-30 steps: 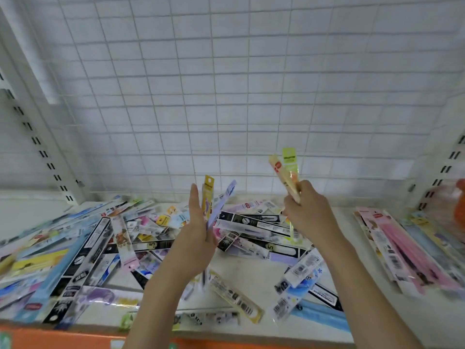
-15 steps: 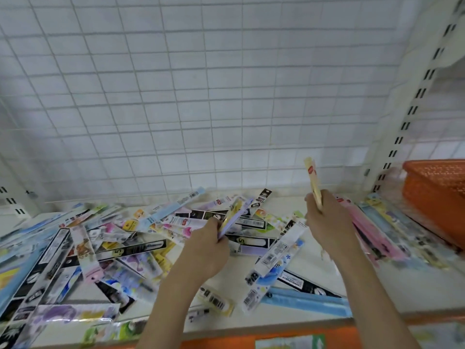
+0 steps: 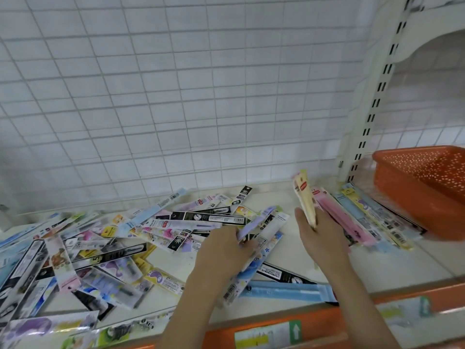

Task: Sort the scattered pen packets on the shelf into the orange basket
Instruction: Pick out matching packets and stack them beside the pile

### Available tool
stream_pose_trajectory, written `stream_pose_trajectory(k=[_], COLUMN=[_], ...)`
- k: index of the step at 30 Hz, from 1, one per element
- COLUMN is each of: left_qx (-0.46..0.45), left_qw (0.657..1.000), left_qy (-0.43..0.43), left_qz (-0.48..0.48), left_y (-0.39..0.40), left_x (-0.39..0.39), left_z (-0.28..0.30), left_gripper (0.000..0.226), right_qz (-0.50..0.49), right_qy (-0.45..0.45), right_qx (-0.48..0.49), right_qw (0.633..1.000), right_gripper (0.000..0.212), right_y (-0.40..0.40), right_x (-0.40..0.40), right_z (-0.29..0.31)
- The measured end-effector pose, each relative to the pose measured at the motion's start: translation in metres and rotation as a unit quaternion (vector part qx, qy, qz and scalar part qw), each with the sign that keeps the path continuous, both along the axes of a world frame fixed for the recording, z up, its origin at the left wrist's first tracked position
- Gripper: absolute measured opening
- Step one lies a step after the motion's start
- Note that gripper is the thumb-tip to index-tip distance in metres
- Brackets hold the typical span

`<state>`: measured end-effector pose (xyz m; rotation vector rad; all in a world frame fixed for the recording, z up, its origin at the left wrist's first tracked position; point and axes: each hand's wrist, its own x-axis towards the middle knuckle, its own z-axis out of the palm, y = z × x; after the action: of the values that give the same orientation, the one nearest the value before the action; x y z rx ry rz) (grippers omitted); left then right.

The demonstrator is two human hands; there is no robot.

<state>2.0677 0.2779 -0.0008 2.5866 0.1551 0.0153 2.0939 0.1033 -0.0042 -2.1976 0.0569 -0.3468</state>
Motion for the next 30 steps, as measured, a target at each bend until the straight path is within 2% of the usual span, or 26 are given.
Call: stream_pose_trajectory(k=[3, 7, 10, 15, 19, 23, 26, 30], left_qx=[0.012, 0.054, 0.023, -0.043, -0.054, -0.061, -0.050, 0.044], left_qw=[1.000, 0.998, 0.999, 0.998, 0.995, 0.994, 0.994, 0.997], left_qy=[0.014, 0.026, 0.029, 0.007, 0.024, 0.043, 0.045, 0.053], left_qz=[-0.005, -0.009, -0.007, 0.045, 0.075, 0.082, 0.082, 0.043], left_y=[-0.013, -0.019, -0.013, 0.010, 0.032, 0.036, 0.028, 0.010], left_x=[0.002, 0.004, 0.005, 0.005, 0.001, -0.010, -0.016, -0.021], left_z=[-0.004, -0.003, -0.002, 0.000, 0.005, 0.014, 0.016, 0.006], left_gripper=[0.046, 0.035, 0.034, 0.030, 0.015, 0.014, 0.031, 0.055], right_qz=[0.003, 0.008, 0.027, 0.057, 0.073, 0.060, 0.061, 0.055], right_qy=[-0.002, 0.010, 0.022, 0.064, 0.076, 0.086, 0.109, 0.119], right_qx=[0.014, 0.021, 0.017, -0.043, -0.088, -0.106, -0.141, -0.129], right_qw=[1.000, 1.000, 0.999, 0.995, 0.991, 0.989, 0.982, 0.983], right_gripper=[0.043, 0.028, 0.016, 0.021, 0.020, 0.015, 0.030, 0.030], right_y=[-0.005, -0.012, -0.015, -0.009, 0.001, 0.008, 0.010, 0.006], right_x=[0.002, 0.002, 0.002, 0.000, 0.001, 0.001, 0.001, -0.001], right_z=[-0.001, 0.002, 0.003, 0.006, 0.006, 0.006, 0.006, 0.003])
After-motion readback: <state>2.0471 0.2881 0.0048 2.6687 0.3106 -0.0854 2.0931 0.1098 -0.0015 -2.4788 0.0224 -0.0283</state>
